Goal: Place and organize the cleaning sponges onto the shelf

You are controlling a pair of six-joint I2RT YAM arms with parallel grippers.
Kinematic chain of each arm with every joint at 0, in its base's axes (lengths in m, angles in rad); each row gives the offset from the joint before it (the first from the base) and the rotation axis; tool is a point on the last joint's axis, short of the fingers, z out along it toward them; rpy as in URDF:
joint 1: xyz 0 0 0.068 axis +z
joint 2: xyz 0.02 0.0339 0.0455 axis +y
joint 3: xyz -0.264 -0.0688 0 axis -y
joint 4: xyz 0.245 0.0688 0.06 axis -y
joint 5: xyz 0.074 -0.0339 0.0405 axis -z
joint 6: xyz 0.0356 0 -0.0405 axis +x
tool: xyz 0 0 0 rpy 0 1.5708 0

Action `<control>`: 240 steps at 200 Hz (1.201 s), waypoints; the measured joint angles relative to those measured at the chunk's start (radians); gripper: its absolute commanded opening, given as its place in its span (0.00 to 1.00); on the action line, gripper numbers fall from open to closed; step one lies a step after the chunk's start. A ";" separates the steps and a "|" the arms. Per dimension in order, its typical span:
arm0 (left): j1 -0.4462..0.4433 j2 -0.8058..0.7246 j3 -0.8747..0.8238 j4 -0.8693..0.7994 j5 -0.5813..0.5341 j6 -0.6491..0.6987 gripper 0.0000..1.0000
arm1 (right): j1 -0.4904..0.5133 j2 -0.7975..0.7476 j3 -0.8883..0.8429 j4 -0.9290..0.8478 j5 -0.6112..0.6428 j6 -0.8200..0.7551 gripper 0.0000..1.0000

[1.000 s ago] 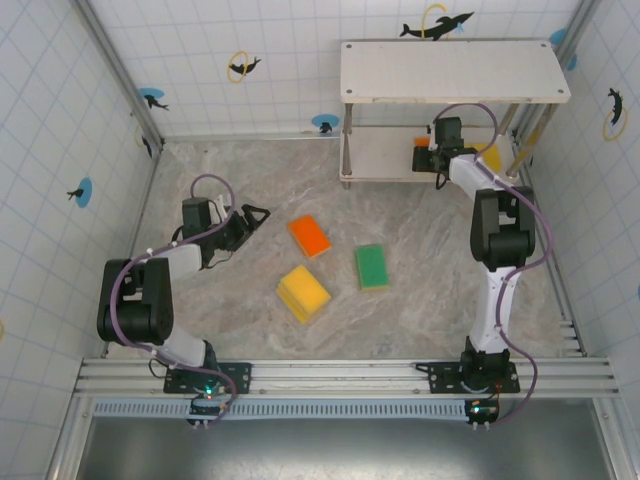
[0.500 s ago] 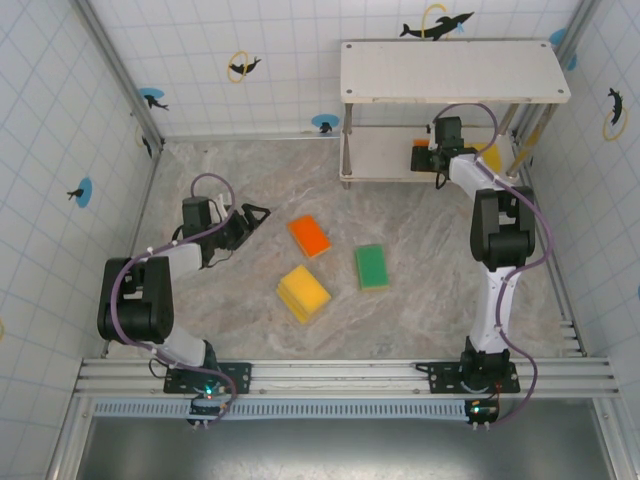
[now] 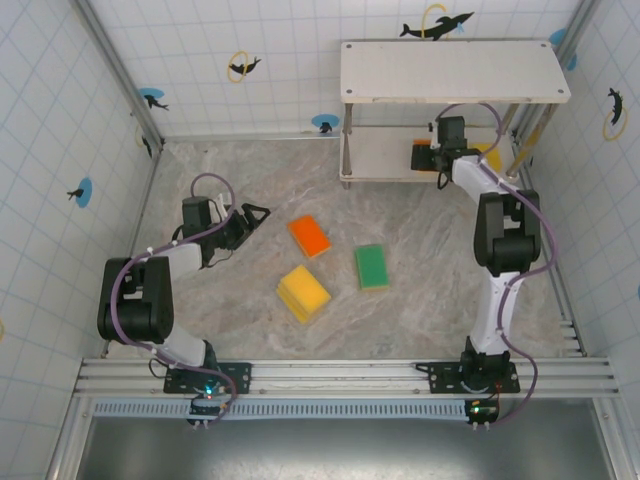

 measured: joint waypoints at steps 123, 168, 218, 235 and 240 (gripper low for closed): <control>-0.011 -0.079 -0.006 -0.001 0.006 -0.011 0.98 | 0.099 -0.317 -0.309 0.049 -0.034 -0.018 0.89; -0.013 -0.123 -0.029 -0.001 0.006 -0.019 0.98 | 0.237 -0.461 -0.401 0.046 -0.047 -0.029 0.90; -0.019 -0.153 -0.063 -0.008 0.005 -0.022 0.98 | 0.391 -0.520 -0.485 0.052 -0.060 -0.009 0.91; -0.020 -0.161 -0.074 -0.008 0.005 -0.022 0.98 | 0.443 -0.519 -0.513 0.051 -0.063 0.004 0.91; -0.020 -0.161 -0.075 -0.008 0.005 -0.022 0.98 | 0.461 -0.519 -0.520 0.052 -0.062 0.007 0.92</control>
